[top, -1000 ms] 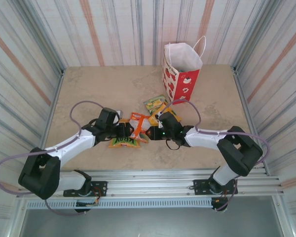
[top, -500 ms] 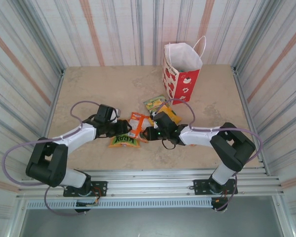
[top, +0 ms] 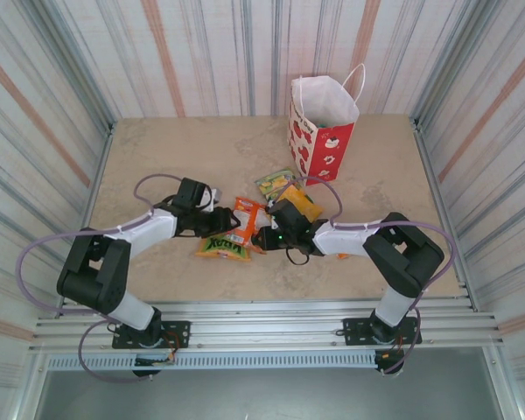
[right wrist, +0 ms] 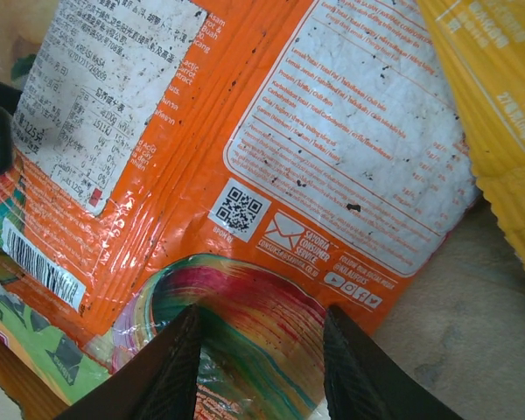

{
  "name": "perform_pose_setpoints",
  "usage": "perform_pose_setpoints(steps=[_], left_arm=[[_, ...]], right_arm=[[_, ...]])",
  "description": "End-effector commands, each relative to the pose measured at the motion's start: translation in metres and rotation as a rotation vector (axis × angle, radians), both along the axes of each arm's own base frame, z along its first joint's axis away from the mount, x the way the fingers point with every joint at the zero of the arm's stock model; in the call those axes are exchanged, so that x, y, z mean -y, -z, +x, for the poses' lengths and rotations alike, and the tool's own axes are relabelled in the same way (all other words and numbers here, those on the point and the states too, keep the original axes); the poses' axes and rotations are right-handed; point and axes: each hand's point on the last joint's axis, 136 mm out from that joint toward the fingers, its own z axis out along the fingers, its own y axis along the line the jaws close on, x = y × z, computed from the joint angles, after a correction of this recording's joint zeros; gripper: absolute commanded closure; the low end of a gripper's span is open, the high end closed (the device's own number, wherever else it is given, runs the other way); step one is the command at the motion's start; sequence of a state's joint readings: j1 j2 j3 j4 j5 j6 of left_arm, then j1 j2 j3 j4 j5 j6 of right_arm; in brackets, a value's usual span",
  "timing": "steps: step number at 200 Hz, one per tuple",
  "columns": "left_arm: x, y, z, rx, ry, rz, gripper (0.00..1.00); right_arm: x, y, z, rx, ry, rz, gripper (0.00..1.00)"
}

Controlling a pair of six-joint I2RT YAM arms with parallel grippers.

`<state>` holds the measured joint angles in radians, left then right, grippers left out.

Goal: Place the snacks into the paper bag

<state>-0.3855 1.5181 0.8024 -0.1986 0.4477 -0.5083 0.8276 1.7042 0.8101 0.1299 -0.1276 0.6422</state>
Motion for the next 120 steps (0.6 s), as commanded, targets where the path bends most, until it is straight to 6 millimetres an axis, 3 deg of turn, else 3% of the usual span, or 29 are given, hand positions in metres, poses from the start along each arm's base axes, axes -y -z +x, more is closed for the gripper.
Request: perform_pose_setpoints(steps=[1, 43, 120], left_arm=[[-0.004, -0.024, 0.001, 0.059, 0.029, 0.030, 0.29], [-0.014, -0.045, 0.010, 0.147, 0.045, 0.093, 0.33], [0.002, -0.026, 0.021, 0.077, 0.080, 0.039, 0.35]], right_arm=[[-0.001, 0.005, -0.001, 0.002, -0.021, -0.036, 0.60], [-0.001, 0.007, -0.002, 0.000, -0.026, -0.042, 0.60], [-0.001, 0.007, -0.002, 0.002, -0.027, -0.040, 0.60]])
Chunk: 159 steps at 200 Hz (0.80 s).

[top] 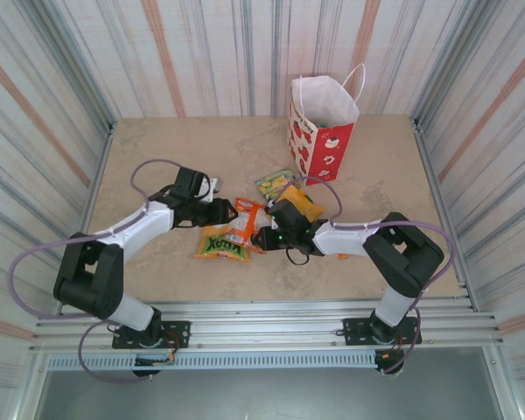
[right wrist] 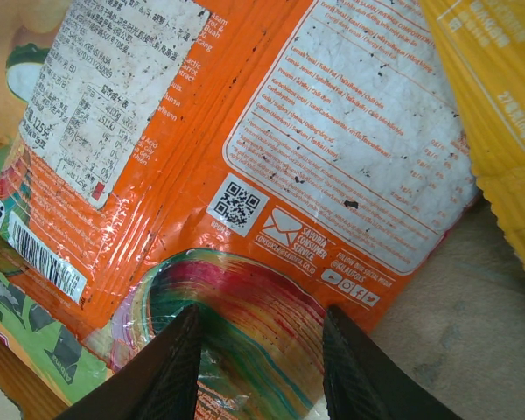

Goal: Place the snacks into the paper bag

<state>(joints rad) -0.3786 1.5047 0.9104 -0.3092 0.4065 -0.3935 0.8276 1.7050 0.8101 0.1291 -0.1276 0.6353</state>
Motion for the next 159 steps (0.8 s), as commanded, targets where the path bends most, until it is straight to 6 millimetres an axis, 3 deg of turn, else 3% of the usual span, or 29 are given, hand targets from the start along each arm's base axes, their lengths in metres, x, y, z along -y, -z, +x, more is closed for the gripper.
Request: perform_pose_setpoints(steps=[1, 99, 159], left_arm=[[0.005, 0.001, 0.005, -0.014, 0.022, -0.023, 0.35], [0.016, 0.008, 0.012, -0.034, 0.039, -0.059, 0.41], [0.026, 0.023, 0.016, -0.066, 0.077, -0.060, 0.43]], right_arm=[[-0.002, 0.006, -0.002, 0.000, -0.022, -0.036, 0.60], [0.000, 0.011, -0.002, -0.003, -0.016, -0.038, 0.61], [-0.001, 0.011, -0.002, -0.001, -0.017, -0.031, 0.62]])
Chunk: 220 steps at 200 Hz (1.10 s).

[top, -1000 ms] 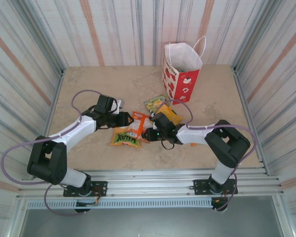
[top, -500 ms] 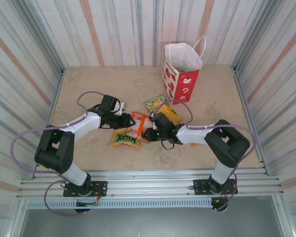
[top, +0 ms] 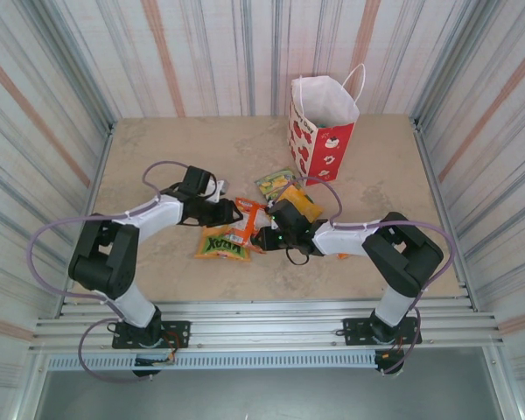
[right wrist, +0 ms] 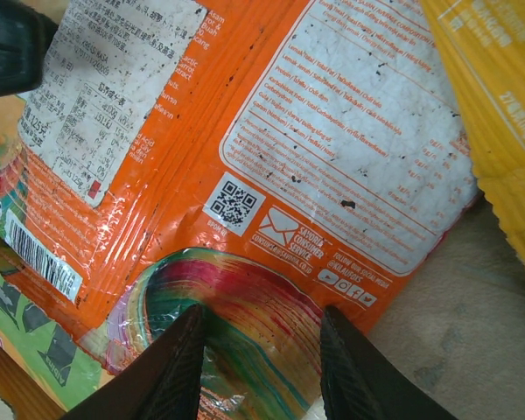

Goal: Place the snacks into the paper bag

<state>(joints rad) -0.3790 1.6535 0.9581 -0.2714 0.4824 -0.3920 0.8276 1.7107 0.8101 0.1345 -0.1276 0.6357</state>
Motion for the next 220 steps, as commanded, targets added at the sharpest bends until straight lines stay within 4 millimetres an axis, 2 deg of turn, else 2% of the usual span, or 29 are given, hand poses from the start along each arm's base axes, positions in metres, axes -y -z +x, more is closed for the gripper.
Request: perform_pose_setpoints(steps=[1, 59, 100, 136, 171, 220], left_arm=[[0.010, -0.004, 0.008, 0.015, 0.036, -0.027, 0.43], [0.037, -0.006, 0.006, 0.022, 0.111, -0.068, 0.65], [0.034, -0.009, 0.003, 0.043, 0.118, -0.046, 0.81], [0.027, -0.033, 0.001, 0.142, 0.129, -0.036, 0.91], [0.021, -0.059, -0.004, 0.237, 0.148, -0.034, 0.99], [0.022, -0.115, -0.021, 0.443, 0.215, -0.118, 1.00]], right_arm=[[0.000, 0.009, -0.002, -0.001, -0.016, -0.032, 0.62], [-0.001, 0.008, -0.002, 0.007, -0.016, -0.029, 0.62], [0.001, 0.000, 0.000, 0.031, -0.009, -0.023, 0.61], [0.009, -0.022, 0.002, 0.098, 0.005, -0.004, 0.55], [0.016, -0.051, 0.002, 0.173, 0.003, 0.046, 0.49], [0.032, -0.086, 0.002, 0.283, 0.005, 0.090, 0.44]])
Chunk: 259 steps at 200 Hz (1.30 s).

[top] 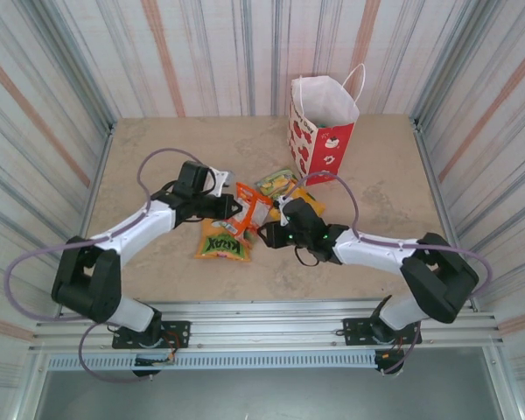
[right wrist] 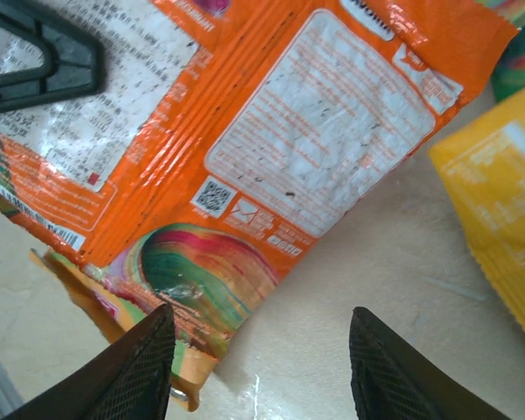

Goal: Place the snacks into the paper bag

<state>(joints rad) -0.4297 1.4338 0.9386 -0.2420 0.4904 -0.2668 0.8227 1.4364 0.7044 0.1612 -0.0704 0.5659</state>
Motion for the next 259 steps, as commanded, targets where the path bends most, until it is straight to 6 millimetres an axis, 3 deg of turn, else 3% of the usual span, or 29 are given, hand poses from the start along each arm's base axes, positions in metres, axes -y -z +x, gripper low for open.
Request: perform_pose_setpoints(steps=[1, 59, 113, 119, 176, 259], left_arm=[[0.004, -0.039, -0.010, 0.157, 0.075, -0.061, 1.00], [0.006, -0.103, -0.041, 0.484, 0.184, -0.211, 1.00], [0.016, -0.138, -0.070, 0.659, 0.318, -0.391, 1.00], [0.018, -0.140, -0.073, 0.668, 0.335, -0.412, 1.00], [0.033, -0.158, -0.091, 0.758, 0.439, -0.496, 1.00], [0.055, -0.173, -0.109, 0.793, 0.552, -0.545, 1.00]], right_arm=[[0.014, -0.016, 0.004, 0.081, 0.012, 0.005, 0.44], [0.039, -0.053, -0.001, 0.158, 0.005, 0.106, 0.37], [0.053, -0.081, -0.019, 0.353, -0.107, 0.149, 0.28], [0.057, -0.093, -0.022, 0.384, -0.106, 0.172, 0.27], [0.079, -0.121, -0.023, 0.415, -0.124, 0.310, 0.21], [0.081, -0.149, -0.037, 0.473, -0.249, 0.432, 0.18]])
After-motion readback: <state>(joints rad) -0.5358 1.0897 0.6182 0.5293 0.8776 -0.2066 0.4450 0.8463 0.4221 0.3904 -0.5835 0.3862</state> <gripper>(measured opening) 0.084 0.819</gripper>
